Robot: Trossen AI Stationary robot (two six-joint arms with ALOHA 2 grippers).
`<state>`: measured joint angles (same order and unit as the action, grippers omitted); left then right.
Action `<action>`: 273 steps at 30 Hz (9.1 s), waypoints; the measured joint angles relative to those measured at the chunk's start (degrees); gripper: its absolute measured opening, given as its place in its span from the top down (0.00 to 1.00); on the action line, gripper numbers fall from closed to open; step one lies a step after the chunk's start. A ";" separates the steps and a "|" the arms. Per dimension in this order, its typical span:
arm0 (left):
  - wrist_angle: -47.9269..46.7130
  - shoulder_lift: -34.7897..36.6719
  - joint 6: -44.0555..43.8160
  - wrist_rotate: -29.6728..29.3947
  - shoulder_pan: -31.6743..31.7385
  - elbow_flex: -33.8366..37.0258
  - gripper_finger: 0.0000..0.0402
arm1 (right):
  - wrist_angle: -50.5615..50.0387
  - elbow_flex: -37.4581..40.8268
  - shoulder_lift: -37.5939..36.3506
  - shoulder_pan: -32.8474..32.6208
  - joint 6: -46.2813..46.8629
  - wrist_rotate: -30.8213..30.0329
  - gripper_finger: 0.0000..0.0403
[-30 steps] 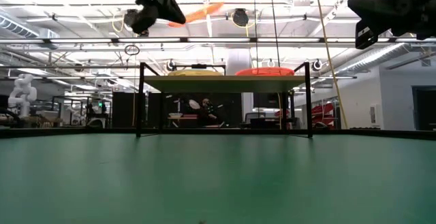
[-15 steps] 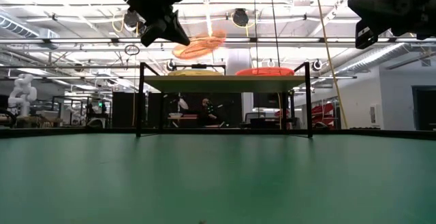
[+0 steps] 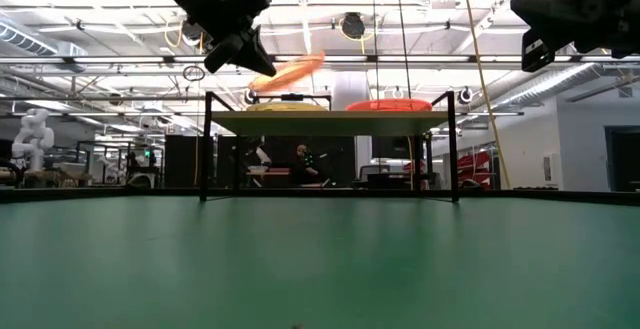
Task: Place and stack plates onto a shelf
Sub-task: Stack the orange plate on top of the green plate on the shelf, then return to Home Position
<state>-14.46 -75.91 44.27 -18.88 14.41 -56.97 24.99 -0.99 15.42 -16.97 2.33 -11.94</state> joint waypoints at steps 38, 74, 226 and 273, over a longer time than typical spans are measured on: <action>3.20 -5.23 -1.35 0.17 3.24 0.02 0.82 | -0.02 0.00 0.02 0.00 0.01 0.00 1.00; -3.06 10.00 -18.72 4.73 -9.70 -0.02 0.82 | 0.00 0.00 0.00 -0.01 0.01 0.00 1.00; 19.23 72.03 -39.65 -0.91 -55.98 56.39 0.96 | -20.52 -1.53 -15.19 12.02 -12.02 18.01 1.00; 19.24 72.03 -39.62 -0.95 -56.02 56.39 0.96 | -20.52 -1.51 -15.19 12.01 -12.03 18.01 1.00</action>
<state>4.78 -3.88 4.64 -19.84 -41.60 -0.58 4.47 -2.50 0.23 -4.96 -9.70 6.07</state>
